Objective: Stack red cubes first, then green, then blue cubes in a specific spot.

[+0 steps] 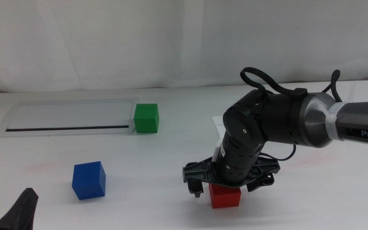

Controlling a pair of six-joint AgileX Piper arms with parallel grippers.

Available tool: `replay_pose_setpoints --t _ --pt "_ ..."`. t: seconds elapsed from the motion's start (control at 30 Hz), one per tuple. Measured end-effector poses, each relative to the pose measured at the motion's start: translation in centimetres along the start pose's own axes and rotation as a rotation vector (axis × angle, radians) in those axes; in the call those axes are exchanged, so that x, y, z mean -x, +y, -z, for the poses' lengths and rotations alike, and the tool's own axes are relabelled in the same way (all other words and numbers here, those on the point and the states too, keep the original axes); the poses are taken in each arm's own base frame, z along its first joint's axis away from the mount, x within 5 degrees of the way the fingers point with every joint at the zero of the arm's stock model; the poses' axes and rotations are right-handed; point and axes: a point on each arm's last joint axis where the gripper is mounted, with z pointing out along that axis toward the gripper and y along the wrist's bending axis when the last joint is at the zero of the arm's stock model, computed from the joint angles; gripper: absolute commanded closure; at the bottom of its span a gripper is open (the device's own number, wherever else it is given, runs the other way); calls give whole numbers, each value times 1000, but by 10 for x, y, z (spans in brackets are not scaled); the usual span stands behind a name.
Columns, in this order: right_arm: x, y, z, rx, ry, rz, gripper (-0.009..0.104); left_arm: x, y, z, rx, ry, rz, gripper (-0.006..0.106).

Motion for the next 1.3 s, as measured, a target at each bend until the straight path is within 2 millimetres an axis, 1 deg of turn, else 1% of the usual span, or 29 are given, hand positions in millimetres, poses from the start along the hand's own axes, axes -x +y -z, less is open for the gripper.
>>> replay_pose_setpoints --t 0.07,0.13,0.23,0.37,0.43,0.53,0.63,0.73,0.83,0.93,0.97,1.0,1.03,1.1,1.13,1.17,1.2,1.3 --pt "0 0 0 0 0 17 -8 0 0 0 0 0 0 11" --pt "0 0 4 6 -9 29 -8 0 0 0 0 0 0 11" --pt "2 -2 20 7 -56 57 -8 0 0 0 0 0 1 11" --pt "6 -7 58 7 -183 118 -8 0 0 0 0 0 2 11" --pt "7 -12 82 12 -257 152 -8 0 0 0 0 0 2 11" --pt "10 -30 115 25 -351 146 -8 0 0 0 0 0 2 11" --pt "18 -63 145 15 -434 90 -8 0 0 0 0 0 2 11" --pt "22 -105 173 -27 -505 34 -7 0 0 0 0 0 2 11" --pt "19 -147 195 -90 -541 -33 -6 0 0 0 0 0 2 11" --pt "13 -186 211 -155 -552 -104 -2 0 0 0 0 0 2 11" --pt "9 -198 217 -173 -555 -127 2 0 0 0 0 0 2 11" --pt "5 -206 221 -190 -550 -131 9 0 0 0 0 0 2 11" --pt "0 -215 226 -207 -551 -135 19 0 0 0 0 0 2 11" --pt "-8 -228 234 -229 -551 -142 47 0 0 0 0 0 2 11" --pt "-14 -233 239 -240 -560 -147 68 0 0 0 0 0 2 11" --pt "-19 -237 242 -248 -568 -155 91 0 0 0 0 0 2 11" --pt "-27 -240 247 -255 -584 -167 98 0 0 0 0 0 2 11" --pt "-50 -241 254 -262 -633 -183 98 0 0 0 0 0 2 11"
